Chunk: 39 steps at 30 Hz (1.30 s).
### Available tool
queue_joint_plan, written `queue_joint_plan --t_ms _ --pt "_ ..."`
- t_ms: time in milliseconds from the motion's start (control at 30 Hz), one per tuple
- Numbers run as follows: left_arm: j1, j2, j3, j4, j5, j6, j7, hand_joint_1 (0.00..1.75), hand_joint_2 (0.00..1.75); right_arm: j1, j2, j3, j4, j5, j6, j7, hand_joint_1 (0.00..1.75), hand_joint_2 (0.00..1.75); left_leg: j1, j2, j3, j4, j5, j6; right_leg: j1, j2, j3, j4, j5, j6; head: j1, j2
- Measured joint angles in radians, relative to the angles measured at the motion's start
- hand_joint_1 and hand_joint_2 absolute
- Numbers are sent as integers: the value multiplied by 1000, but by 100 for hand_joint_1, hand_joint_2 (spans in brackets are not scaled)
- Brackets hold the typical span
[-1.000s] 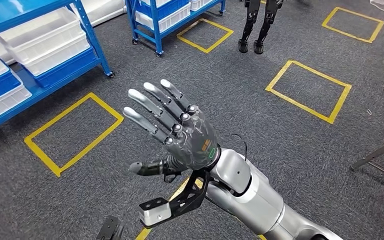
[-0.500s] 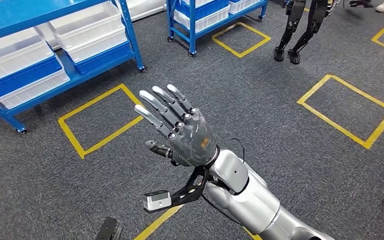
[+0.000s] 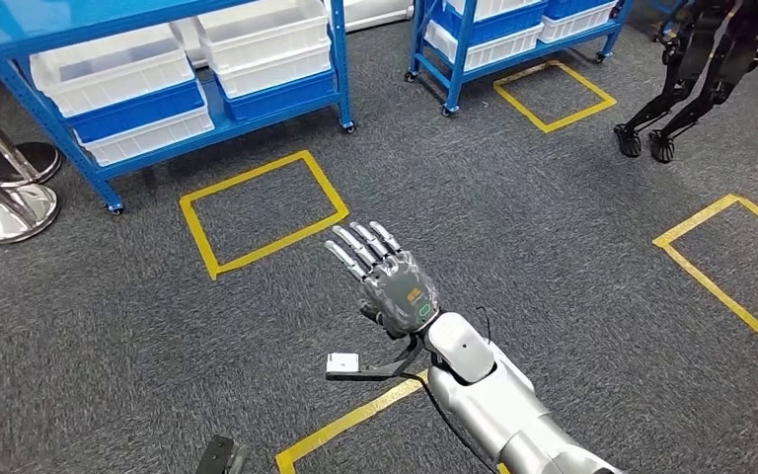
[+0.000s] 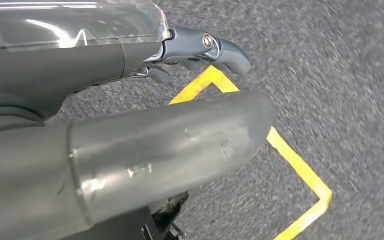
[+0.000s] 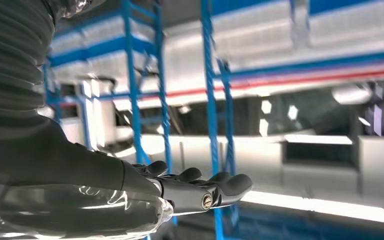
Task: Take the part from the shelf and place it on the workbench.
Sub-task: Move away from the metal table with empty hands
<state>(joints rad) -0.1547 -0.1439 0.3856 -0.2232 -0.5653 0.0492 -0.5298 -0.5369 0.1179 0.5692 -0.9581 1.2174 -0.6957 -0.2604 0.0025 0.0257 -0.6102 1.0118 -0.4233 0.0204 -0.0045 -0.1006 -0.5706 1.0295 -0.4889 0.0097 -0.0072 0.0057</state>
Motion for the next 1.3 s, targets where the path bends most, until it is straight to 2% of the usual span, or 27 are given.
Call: queue_joint_plan --t_ms 33,100,133,167,200,233,267,333,400,467,533,600,667,700,733,800,833,900,933,1000,1067,1133,1167,1200,1233,1267,1300 --pt "0 -1 0 0 0 0 0 0 0 0 4 -15 21 6 -1 -1 0 175 2 -9 3 -4 2 6 -2 23 -9 23 -16 5 0 0" --pt "-3 -3 2 0 -2 0 1 0 0 4 7 -48 67 26 -2 -3 0 175 4 -27 6 -8 5 16 -6 75 -59 128 -71 9 0 0" --pt "-4 -4 3 0 -2 0 2 0 0 11 7 -69 93 39 -3 -7 0 175 4 -39 5 -8 5 19 -6 88 -94 196 -98 9 0 0" --pt "-3 -5 5 0 -3 0 2 0 0 21 7 -91 118 52 -3 -12 0 175 4 -53 5 -7 5 21 -6 94 -123 247 -111 10 0 0" --pt "-1 -6 6 0 -5 0 3 0 0 30 7 -113 140 64 -3 -17 0 175 4 -68 5 -5 4 21 -7 97 -139 267 -104 9 0 0" --pt "2 -6 8 0 -7 0 4 0 0 38 8 -134 159 75 -3 -21 0 175 4 -82 6 -3 3 21 -8 100 -137 249 -78 8 0 0" --pt "6 -6 8 0 -9 0 5 0 0 41 8 -155 176 85 -4 -21 0 175 4 -96 6 1 1 19 -9 108 -118 195 -39 6 0 0" --pt "8 -8 9 0 -13 1 9 0 0 43 10 -193 209 102 -3 -12 0 175 4 -120 3 10 -4 13 -13 150 -67 70 20 1 0 0" --pt "8 -10 9 0 -16 4 17 0 0 45 11 -227 246 116 2 6 0 175 6 -141 -4 13 -6 3 -14 178 -42 15 30 -1 0 0" --pt "13 -10 10 0 -19 8 29 0 0 45 12 -252 286 131 6 33 0 175 8 -156 -8 11 -5 -9 -12 163 -37 8 30 -8 0 0" --pt "19 -9 11 0 -23 7 41 0 0 40 16 -268 333 147 3 63 0 175 6 -117 -19 36 -22 -19 -15 141 -29 -2 33 -21 -1 0" --pt "18 -9 12 0 -27 4 56 0 0 38 17 -278 386 154 0 90 0 175 5 -56 -62 128 -72 -27 -14 114 -23 -7 32 -31 -3 0" --pt "19 -8 16 0 -27 -3 80 0 0 39 16 -286 450 153 11 126 0 175 9 -38 -122 247 -119 -33 -10 83 -21 -7 28 -34 -4 0" --pt "23 -7 19 0 -24 -6 96 0 0 39 15 -289 483 153 29 154 0 175 10 -35 -136 273 -122 -36 -9 68 -20 -6 25 -35 -4 0" --pt "28 -5 23 0 -21 -8 113 0 44 39 14 -291 515 153 56 187 0 175 11 -32 -130 262 -106 -37 -9 54 -19 -6 22 -34 -4 0" --pt "41 2 31 1 -17 -9 145 0 131 45 6 -298 565 152 125 269 0 175 9 -7 -67 143 -45 -33 -8 29 -12 -5 16 -29 -4 0" --pt "47 7 35 1 -17 -9 159 0 175 52 -2 -304 586 147 161 314 0 131 4 13 -32 79 -25 -27 -6 17 -7 -4 11 -24 -4 0" --pt "64 15 42 3 -17 -10 181 0 175 76 -24 -322 621 129 216 387 0 44 -5 35 5 12 -14 -13 -2 -4 2 -5 3 -13 -4 0" --pt "76 19 45 3 -17 -11 189 0 175 90 -36 -333 636 113 236 410 0 0 -9 29 8 10 -17 -7 -1 -13 6 -6 1 -8 -3 0" --pt "102 26 50 6 -15 -14 210 0 175 115 -50 -361 655 57 266 421 0 87 -6 13 13 4 -16 4 -2 -13 12 -4 -7 2 -3 0" --pt "114 30 57 8 -12 -21 232 0 175 140 -59 -411 668 -31 291 408 0 175 -1 4 18 -4 -13 16 -6 36 -7 42 -40 11 -3 0" --pt "114 31 63 8 -16 -27 237 0 175 174 -62 -475 681 -101 302 398 0 175 -1 -6 19 -6 -14 26 -9 88 -67 160 -100 15 -3 0" --pt "113 31 64 8 -21 -26 236 0 175 194 -63 -503 689 -122 303 402 0 175 -1 -13 19 -5 -15 28 -9 96 -100 222 -122 16 -3 0" --pt "113 32 63 7 -27 -24 235 0 175 216 -64 -527 696 -137 302 411 0 175 -2 -20 20 -3 -17 29 -9 99 -124 261 -129 17 -3 0" --pt "114 33 61 4 -29 -20 237 0 175 238 -65 -547 704 -153 301 421 0 175 -2 -26 21 -1 -19 29 -9 100 -131 266 -116 17 -3 0" --pt "114 35 57 -1 -27 -15 241 0 131 259 -66 -563 711 -171 302 430 0 175 -1 -32 22 3 -23 28 -10 100 -119 232 -86 17 -3 0" --pt "114 36 51 -9 -19 -13 246 0 87 280 -67 -576 717 -192 307 433 0 131 -1 -38 23 8 -27 25 -11 100 -92 168 -47 16 -3 0"
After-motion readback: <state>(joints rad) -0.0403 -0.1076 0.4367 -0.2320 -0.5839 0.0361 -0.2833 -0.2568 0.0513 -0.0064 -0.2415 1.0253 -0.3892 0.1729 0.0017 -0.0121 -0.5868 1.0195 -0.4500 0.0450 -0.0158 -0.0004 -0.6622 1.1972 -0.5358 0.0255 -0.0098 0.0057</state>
